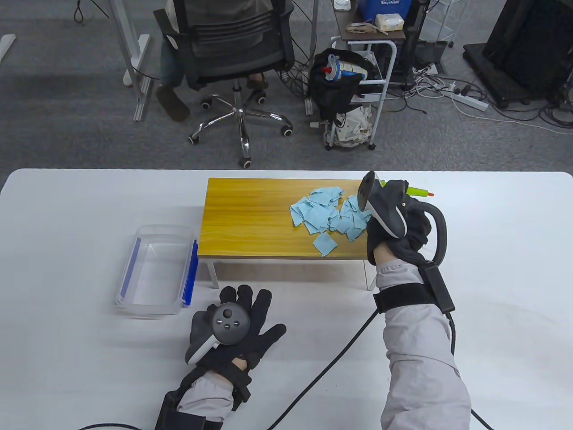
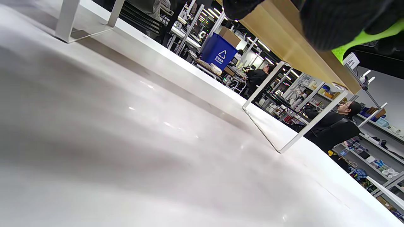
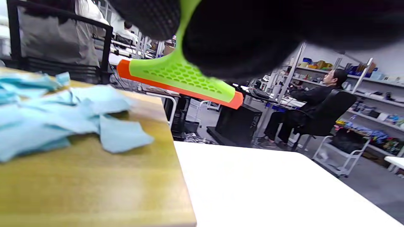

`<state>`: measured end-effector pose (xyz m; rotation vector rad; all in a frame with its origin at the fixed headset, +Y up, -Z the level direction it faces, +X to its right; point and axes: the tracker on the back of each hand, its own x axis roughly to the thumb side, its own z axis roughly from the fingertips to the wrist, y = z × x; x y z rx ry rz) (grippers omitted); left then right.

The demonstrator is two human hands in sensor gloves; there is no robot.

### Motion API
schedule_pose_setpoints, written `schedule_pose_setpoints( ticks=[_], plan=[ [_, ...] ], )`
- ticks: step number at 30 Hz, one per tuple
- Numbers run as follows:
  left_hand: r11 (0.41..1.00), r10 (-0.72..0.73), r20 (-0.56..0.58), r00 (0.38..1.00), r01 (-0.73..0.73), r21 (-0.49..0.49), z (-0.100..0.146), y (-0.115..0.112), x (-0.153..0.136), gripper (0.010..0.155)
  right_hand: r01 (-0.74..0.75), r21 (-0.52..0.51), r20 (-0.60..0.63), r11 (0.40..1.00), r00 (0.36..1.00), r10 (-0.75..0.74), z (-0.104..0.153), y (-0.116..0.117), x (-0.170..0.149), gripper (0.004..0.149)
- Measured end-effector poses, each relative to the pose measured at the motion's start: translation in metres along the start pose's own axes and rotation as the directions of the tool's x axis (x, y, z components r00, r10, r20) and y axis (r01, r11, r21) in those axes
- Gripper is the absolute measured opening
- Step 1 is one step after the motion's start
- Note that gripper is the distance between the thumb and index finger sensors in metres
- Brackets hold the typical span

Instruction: Scrape paper scraps from tabletop organizer into plastic storage box

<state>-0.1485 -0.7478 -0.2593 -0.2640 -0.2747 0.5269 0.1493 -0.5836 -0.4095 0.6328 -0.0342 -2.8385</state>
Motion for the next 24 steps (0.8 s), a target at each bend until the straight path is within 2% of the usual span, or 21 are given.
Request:
schedule_pose_setpoints(
  ticks=[3,8,12,16,19,21,24],
  plan=[
    [1.000,0.002,0.000,1.000,-0.002,-0.002,0.000,0.000,0.000,0.082,0.012,0.032,0.024,0.999,1.000,-0.012,0.003,0.001,0.009,0.062],
    [1.000,0.007,-0.003,1.000,-0.007,-0.002,0.000,0.000,-0.001,0.082,0.008,0.038,0.081,0.999,0.997,-0.011,0.012,-0.014,0.024,0.062],
    [1.000,0.008,-0.003,1.000,-0.008,0.004,0.001,0.001,-0.001,0.082,0.031,-0.071,0.090,0.997,0.996,-0.025,0.017,-0.028,0.028,0.062],
    [1.000,0.010,-0.004,1.000,-0.010,0.002,0.001,0.001,-0.001,0.082,0.142,-0.127,0.294,0.982,0.951,-0.100,0.026,-0.033,0.040,0.064],
    [1.000,0.010,-0.004,1.000,-0.010,-0.002,0.001,0.000,-0.001,0.082,0.201,-0.057,0.506,0.978,0.850,-0.145,0.032,-0.029,0.053,0.064],
    [1.000,0.011,-0.004,1.000,-0.011,-0.003,0.001,0.000,-0.001,0.082,0.191,0.011,0.570,0.982,0.805,-0.163,0.036,-0.025,0.062,0.065],
    [1.000,0.014,-0.007,1.000,-0.014,-0.011,0.001,0.000,-0.001,0.082,0.124,-0.010,0.572,0.992,0.815,-0.096,0.040,-0.018,0.070,0.065]
  ],
)
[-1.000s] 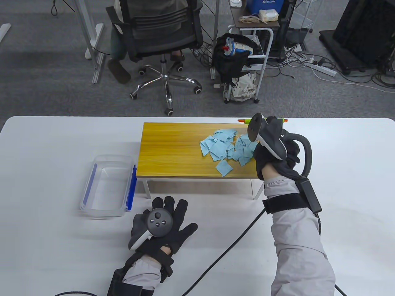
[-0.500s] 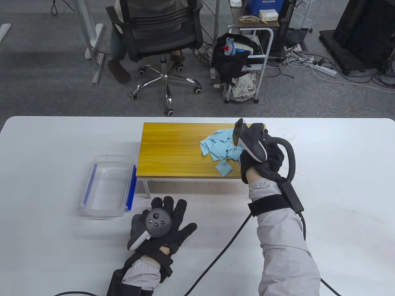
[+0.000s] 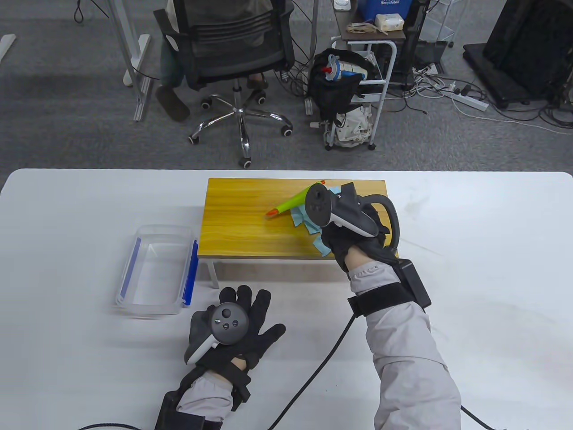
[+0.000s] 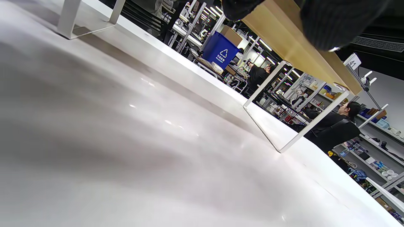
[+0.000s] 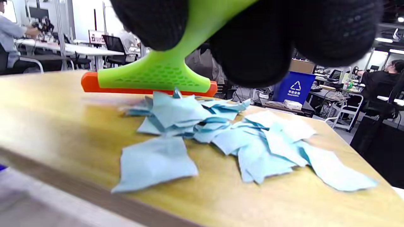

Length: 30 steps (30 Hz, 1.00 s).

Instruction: Scrape paper scraps from tabletop organizer into plastic storage box

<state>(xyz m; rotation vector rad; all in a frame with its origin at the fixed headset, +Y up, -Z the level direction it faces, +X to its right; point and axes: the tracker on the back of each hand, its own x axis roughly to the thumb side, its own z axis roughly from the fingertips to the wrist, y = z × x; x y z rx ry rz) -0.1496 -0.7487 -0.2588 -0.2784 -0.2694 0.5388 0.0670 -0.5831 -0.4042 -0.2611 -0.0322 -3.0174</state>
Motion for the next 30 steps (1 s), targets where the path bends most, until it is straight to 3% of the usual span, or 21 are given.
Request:
schedule_pose_setpoints(
  ticks=[9,12,16,20,25,27,30],
  plan=[
    [1.000,0.003,-0.006,1.000,-0.003,-0.005,-0.001,0.000,0.000,0.082,-0.082,0.092,-0.186,0.992,0.978,0.098,-0.006,0.007,-0.016,0.074],
    [1.000,0.001,-0.003,1.000,-0.001,-0.008,0.000,-0.001,0.000,0.082,0.038,0.011,-0.173,0.999,0.984,-0.036,-0.006,-0.002,-0.019,0.072],
    [1.000,0.001,0.002,1.000,-0.001,-0.001,0.001,0.000,0.002,0.082,0.152,-0.002,-0.077,0.988,0.985,-0.152,-0.005,-0.021,-0.023,0.067],
    [1.000,-0.004,-0.002,1.000,0.004,0.001,0.001,0.001,0.002,0.082,0.034,0.043,0.017,0.998,0.999,-0.035,-0.010,-0.036,-0.021,0.054],
    [1.000,-0.005,-0.008,1.000,0.005,-0.003,0.000,0.001,0.002,0.082,-0.162,0.065,0.091,0.985,0.983,0.156,-0.021,-0.028,-0.001,0.050],
    [1.000,-0.006,-0.009,1.000,0.006,-0.003,0.000,0.001,0.002,0.082,-0.310,0.007,0.052,0.951,0.950,0.309,-0.025,-0.026,0.006,0.049],
    [1.000,-0.006,-0.007,1.000,0.006,0.007,0.000,0.002,0.002,0.082,-0.393,-0.107,0.055,0.913,0.915,0.400,-0.031,-0.027,0.011,0.047]
  ],
)
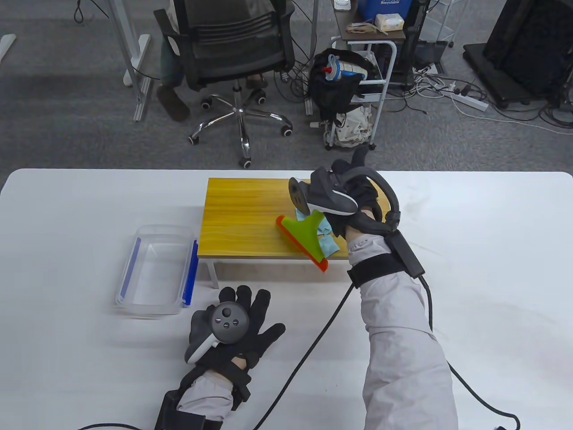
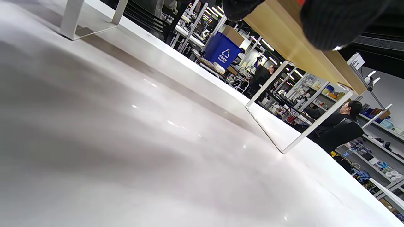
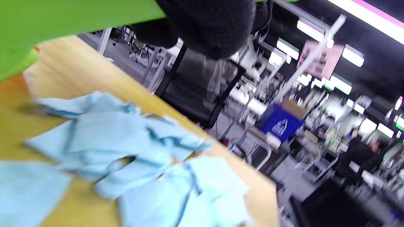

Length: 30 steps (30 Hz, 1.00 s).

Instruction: Scrape paper scraps from tabletop organizer into plastic storage box

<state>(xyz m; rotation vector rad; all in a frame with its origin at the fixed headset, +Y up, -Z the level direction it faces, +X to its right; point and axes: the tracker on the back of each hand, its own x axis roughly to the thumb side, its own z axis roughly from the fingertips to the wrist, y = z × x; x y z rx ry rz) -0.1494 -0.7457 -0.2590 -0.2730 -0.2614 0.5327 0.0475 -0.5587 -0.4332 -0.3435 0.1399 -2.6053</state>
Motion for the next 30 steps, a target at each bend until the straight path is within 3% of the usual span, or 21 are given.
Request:
schedule_pose_setpoints(
  ticks=[5,8,13,19,22,24,27,30],
  plan=[
    [1.000,-0.013,0.001,1.000,0.013,0.007,0.000,0.001,0.001,0.082,-0.206,-0.123,0.001,0.971,0.978,0.208,-0.005,-0.007,0.009,0.047],
    [1.000,-0.018,-0.001,1.000,0.018,0.011,-0.001,0.002,0.000,0.082,-0.243,-0.195,0.011,0.950,0.968,0.250,-0.001,-0.011,0.012,0.048],
    [0.999,-0.013,-0.005,1.000,0.013,0.039,0.001,0.005,-0.002,0.082,-0.091,-0.289,-0.067,0.953,0.995,0.075,0.025,-0.011,-0.011,0.049],
    [0.997,-0.013,-0.009,1.000,0.013,0.074,0.003,0.008,-0.005,0.083,0.079,-0.250,-0.229,0.965,0.963,-0.138,0.073,0.027,-0.051,0.054],
    [0.996,-0.011,-0.016,1.000,0.012,0.091,0.004,0.009,-0.006,0.083,0.242,-0.239,-0.328,0.940,0.891,-0.313,0.109,0.065,-0.077,0.058],
    [0.994,-0.009,-0.021,1.000,0.012,0.108,0.005,0.010,-0.006,0.083,0.335,-0.295,-0.369,0.895,0.824,-0.430,0.131,0.089,-0.088,0.060],
    [0.991,-0.002,-0.028,1.000,0.006,0.133,0.006,0.010,-0.008,0.083,0.421,-0.389,-0.423,0.819,0.708,-0.565,0.161,0.122,-0.097,0.060],
    [0.986,-0.002,-0.037,0.999,0.008,0.164,0.006,0.012,-0.010,0.084,0.494,-0.482,-0.481,0.724,0.541,-0.690,0.190,0.159,-0.095,0.060]
  ],
)
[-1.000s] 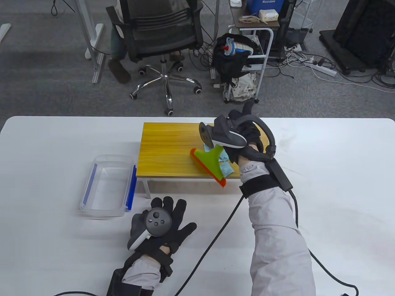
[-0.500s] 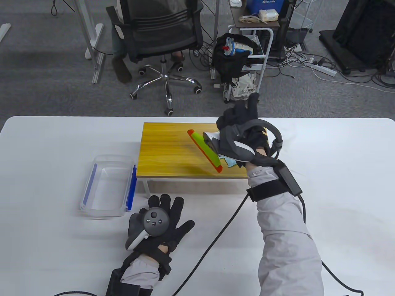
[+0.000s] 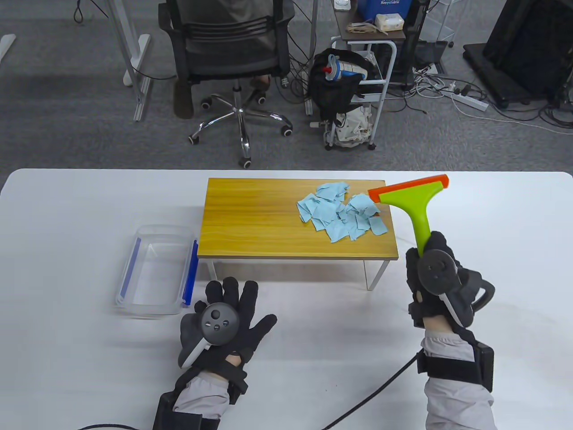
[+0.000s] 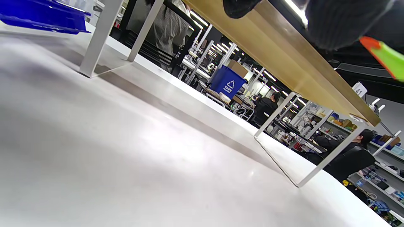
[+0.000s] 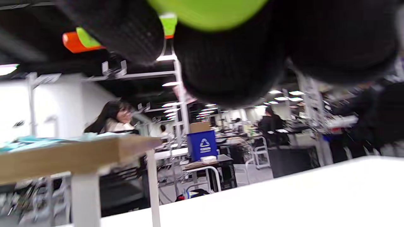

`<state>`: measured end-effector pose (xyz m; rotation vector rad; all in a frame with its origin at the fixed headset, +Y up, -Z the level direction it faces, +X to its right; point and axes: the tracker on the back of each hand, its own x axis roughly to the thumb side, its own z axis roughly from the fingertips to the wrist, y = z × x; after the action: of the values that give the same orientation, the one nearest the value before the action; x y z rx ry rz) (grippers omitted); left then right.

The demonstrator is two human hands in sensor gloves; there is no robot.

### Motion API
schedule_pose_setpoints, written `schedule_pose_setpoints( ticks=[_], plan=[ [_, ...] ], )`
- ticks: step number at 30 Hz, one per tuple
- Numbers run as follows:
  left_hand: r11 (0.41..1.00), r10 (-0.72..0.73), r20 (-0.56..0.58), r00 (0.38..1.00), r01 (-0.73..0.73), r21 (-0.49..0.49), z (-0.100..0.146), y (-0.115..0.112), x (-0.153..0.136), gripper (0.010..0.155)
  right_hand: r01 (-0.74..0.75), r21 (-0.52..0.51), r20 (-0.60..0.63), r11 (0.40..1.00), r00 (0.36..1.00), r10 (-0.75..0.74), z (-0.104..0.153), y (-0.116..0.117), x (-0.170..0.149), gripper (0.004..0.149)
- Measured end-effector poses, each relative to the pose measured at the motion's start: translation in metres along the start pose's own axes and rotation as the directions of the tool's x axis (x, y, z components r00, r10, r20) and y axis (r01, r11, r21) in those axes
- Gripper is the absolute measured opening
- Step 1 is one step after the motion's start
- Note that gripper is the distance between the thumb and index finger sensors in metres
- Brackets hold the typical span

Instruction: Scrape paper scraps from tabletop organizer into plastic storage box

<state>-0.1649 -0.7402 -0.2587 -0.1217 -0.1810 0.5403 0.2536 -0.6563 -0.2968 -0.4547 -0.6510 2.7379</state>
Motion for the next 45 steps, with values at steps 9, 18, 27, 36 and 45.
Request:
schedule_pose_setpoints(
  ticks=[9,18,27,36,45],
  plan=[
    [0.997,0.008,-0.041,0.999,-0.005,0.078,0.002,0.006,-0.010,0.085,0.102,-0.087,-0.169,0.991,0.979,-0.116,0.038,0.035,-0.035,0.061],
    [0.983,0.021,-0.089,0.996,-0.004,0.183,0.005,0.014,-0.025,0.081,0.153,-0.014,-0.176,0.988,0.972,-0.153,0.040,0.057,-0.049,0.061],
    [0.903,0.258,-0.246,0.934,-0.142,0.406,0.013,0.028,-0.065,0.079,0.277,0.010,-0.200,0.961,0.942,-0.269,0.040,0.063,-0.050,0.061],
    [0.768,0.550,-0.482,0.682,-0.185,0.613,0.020,0.044,-0.121,0.082,0.350,-0.016,-0.226,0.937,0.911,-0.344,0.039,0.058,-0.055,0.062],
    [0.579,0.814,-0.531,0.237,-0.402,0.709,0.025,0.017,-0.160,0.094,0.388,-0.020,-0.227,0.921,0.896,-0.382,0.039,0.058,-0.055,0.061]
  ],
)
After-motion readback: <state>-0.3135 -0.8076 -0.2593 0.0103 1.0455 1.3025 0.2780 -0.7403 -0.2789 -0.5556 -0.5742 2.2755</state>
